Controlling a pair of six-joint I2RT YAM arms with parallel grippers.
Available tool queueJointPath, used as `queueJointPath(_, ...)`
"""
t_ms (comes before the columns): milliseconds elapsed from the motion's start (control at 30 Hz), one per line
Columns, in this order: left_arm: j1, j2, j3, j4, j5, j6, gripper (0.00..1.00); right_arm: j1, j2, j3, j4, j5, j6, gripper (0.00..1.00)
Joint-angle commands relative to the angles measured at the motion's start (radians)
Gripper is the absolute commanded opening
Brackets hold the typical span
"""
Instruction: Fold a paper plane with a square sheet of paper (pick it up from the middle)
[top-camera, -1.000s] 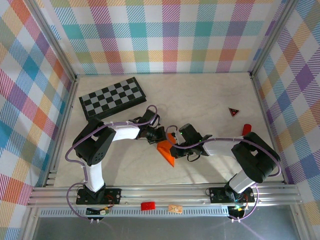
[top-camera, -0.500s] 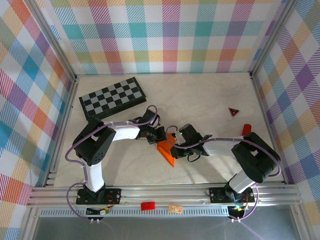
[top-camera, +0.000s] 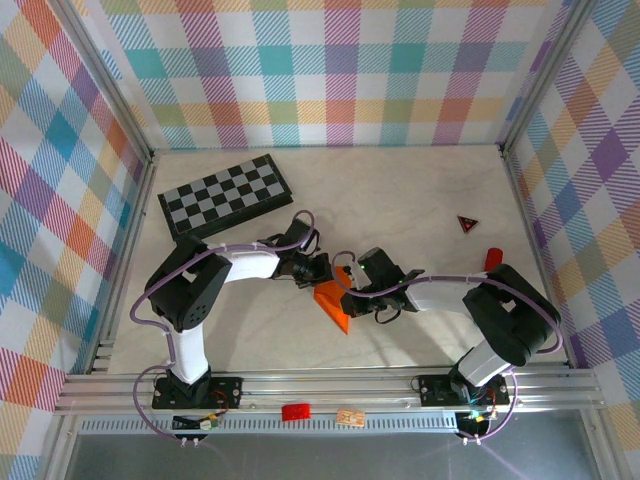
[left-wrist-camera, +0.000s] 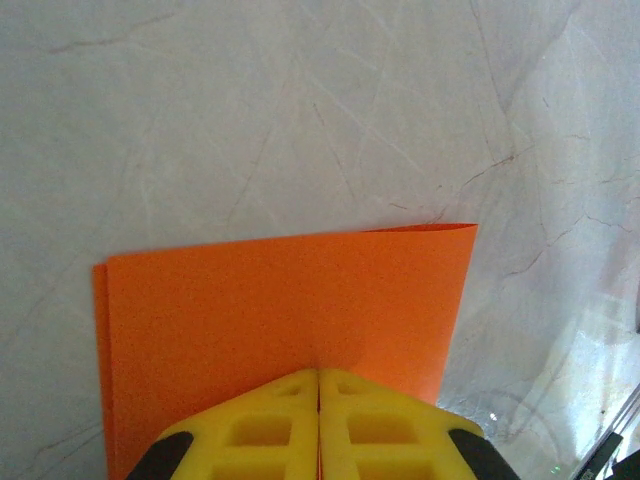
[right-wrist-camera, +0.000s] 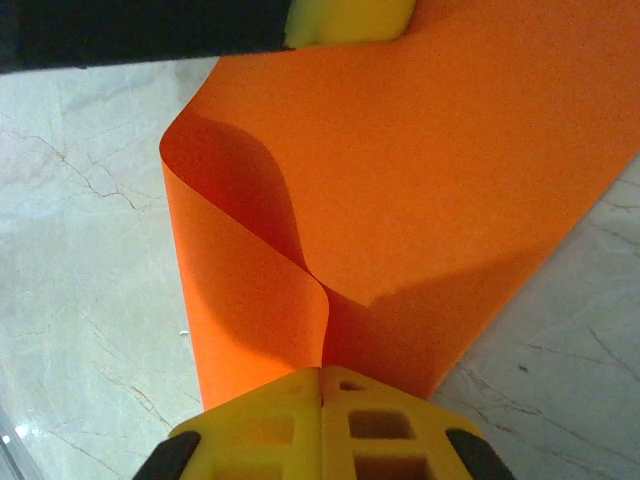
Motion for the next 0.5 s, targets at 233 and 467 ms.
queueJointPath(233,-0.003,-0.005,-0.025,-0.069,-0.045,0.007,0.09,-0.006,0.029,0.011,-0.005,0.011,0.000,0.07)
queueJointPath(467,-0.003,-0.007,0.011,-0.087,-0.056,0.011,0.09,-0.007,0.043,0.009,0.003,0.008,0.000,0.07)
